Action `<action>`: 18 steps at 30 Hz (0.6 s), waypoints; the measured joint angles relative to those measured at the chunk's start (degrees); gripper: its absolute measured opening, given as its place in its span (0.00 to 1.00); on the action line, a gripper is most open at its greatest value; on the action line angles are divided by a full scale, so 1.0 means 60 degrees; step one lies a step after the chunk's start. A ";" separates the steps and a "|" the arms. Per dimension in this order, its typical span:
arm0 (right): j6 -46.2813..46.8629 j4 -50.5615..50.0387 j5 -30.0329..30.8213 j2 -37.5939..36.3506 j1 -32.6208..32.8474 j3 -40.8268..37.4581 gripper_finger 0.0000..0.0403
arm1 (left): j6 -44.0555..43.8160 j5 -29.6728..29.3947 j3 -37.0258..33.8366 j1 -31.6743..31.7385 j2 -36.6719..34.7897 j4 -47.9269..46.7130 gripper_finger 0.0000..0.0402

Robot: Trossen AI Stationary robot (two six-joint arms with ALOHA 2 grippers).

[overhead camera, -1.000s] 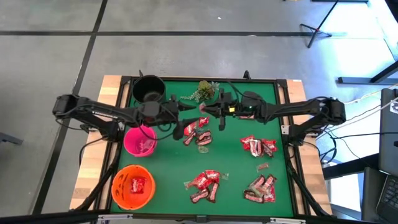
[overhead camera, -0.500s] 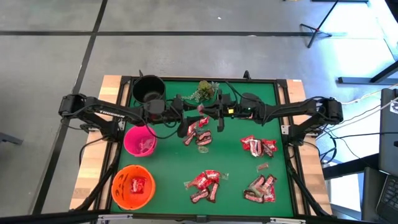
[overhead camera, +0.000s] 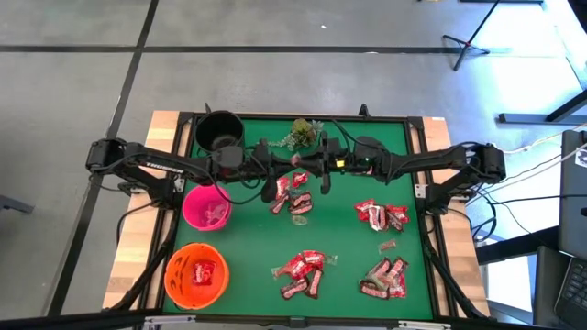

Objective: Sort candy
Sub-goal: Put the red gummy into the pink bucket

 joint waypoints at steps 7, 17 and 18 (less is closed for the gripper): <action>-0.0491 -0.1020 0.0106 -0.0821 0.0000 0.0000 0.49 | 0.0127 -0.0138 -0.0004 -0.0051 -0.1590 -0.3310 0.00; -0.1415 -0.3337 0.1340 -0.1870 0.0004 0.0000 0.63 | -0.2351 -0.0947 0.1339 -0.1189 -0.4872 -1.2406 0.00; -0.1429 -0.3419 0.1378 -0.1884 0.0004 0.0000 0.63 | -0.2739 -0.1006 0.1537 -0.1376 -0.4956 -1.3202 0.00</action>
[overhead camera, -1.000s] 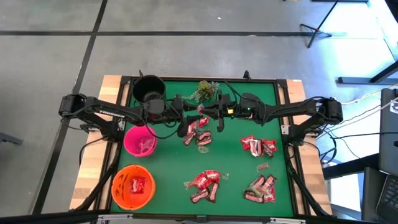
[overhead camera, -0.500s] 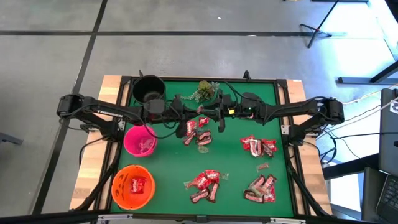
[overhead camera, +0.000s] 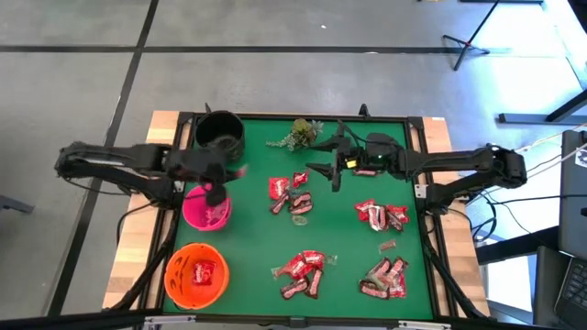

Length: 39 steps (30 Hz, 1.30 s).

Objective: Sort candy
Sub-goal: Put the red gummy into the pink bucket, then put the brown chocolate into the black bucket

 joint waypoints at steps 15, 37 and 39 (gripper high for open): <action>-0.0014 -0.0427 0.0157 -0.0004 0.0000 0.0000 0.63 | -0.3408 0.2123 -0.0173 -0.1130 0.0021 -0.4386 0.11; -0.0219 -0.0633 0.0412 -0.0008 0.0000 0.0000 0.63 | -0.1738 0.1272 -0.1519 0.0107 0.1142 -0.2749 0.40; -0.0220 -0.0633 0.0412 -0.0008 0.0000 0.0000 0.63 | -0.1420 0.1196 -0.1519 0.0365 0.1295 -0.2562 0.40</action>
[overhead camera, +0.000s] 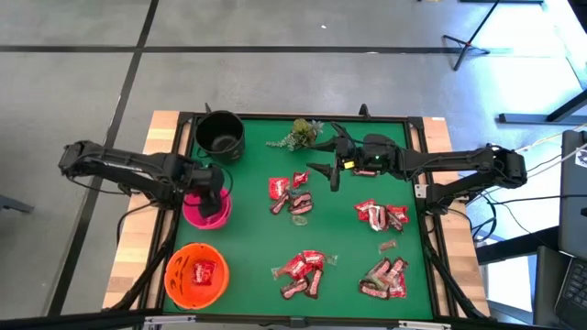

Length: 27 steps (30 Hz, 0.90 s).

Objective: Sort candy
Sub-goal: Put the brown chocolate into the black bucket

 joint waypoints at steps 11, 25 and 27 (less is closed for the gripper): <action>-0.0192 -0.0319 0.0293 0.0000 -0.0003 0.0000 0.63 | 0.0892 -0.0611 0.0000 0.1001 0.0211 0.0676 0.40; -0.0539 -0.2284 0.1031 -0.0600 -0.0084 0.0007 0.63 | 0.1283 0.0928 0.1715 0.1020 0.0173 -0.0198 0.40; -0.0543 -0.3040 0.1360 -0.0928 -0.0084 0.0007 0.63 | 0.1357 0.0868 0.2254 0.0916 0.0076 -0.0250 0.40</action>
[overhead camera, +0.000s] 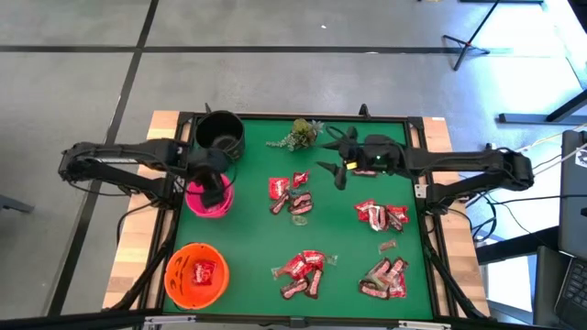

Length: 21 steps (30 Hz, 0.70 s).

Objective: Sort candy
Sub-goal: Put the brown chocolate into the black bucket

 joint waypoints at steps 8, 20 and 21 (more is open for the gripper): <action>0.0546 -0.4067 0.1870 -0.1110 -0.0096 0.0004 0.63 | 0.2080 -0.0704 0.0541 -0.0658 -0.0889 0.2675 0.40; 0.1522 -0.7856 0.1063 -0.0129 -0.1479 -0.0077 0.63 | 0.3168 -0.0667 -0.2256 -0.0713 -0.2693 0.7136 0.40; 0.1403 -0.7854 0.0990 0.0021 -0.1559 -0.0151 0.63 | 0.3149 -0.0597 -0.2433 -0.0713 -0.2756 0.7423 0.40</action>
